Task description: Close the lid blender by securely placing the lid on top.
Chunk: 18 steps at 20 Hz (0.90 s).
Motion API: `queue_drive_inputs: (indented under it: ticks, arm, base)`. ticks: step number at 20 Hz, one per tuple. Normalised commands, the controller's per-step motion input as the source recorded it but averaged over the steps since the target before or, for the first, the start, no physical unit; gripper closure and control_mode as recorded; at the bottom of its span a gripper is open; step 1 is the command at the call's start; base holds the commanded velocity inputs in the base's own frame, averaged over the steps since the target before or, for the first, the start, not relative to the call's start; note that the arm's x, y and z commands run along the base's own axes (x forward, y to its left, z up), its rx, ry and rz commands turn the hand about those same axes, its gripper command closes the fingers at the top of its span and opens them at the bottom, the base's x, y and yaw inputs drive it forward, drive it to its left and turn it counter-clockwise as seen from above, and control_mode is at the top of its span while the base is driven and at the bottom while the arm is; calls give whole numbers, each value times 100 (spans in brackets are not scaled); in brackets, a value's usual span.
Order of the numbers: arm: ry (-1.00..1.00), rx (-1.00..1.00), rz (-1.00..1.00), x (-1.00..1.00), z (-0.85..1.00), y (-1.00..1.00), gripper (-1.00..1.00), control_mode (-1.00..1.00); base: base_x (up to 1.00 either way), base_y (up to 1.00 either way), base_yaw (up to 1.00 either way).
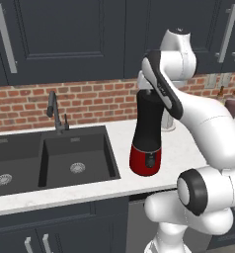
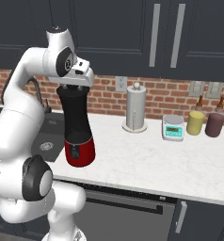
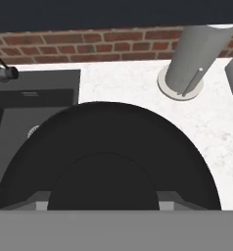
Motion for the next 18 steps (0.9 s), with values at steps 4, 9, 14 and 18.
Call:
queue_drive_inputs:
  ticks: [4, 9, 14, 18]
  arm:
    - [0, 0, 0, 19, -7, 7, 100, -100]
    - [0, 0, 0, 22, -4, 12, 100, -100]
    - [0, 0, 0, 23, -3, 12, 100, -100]
    - [0, 0, 0, 17, -5, 1, 100, -100]
  base:
    - [0, 0, 0]
    - [0, 0, 0]
    - [0, 0, 0]
    - [0, 0, 0]
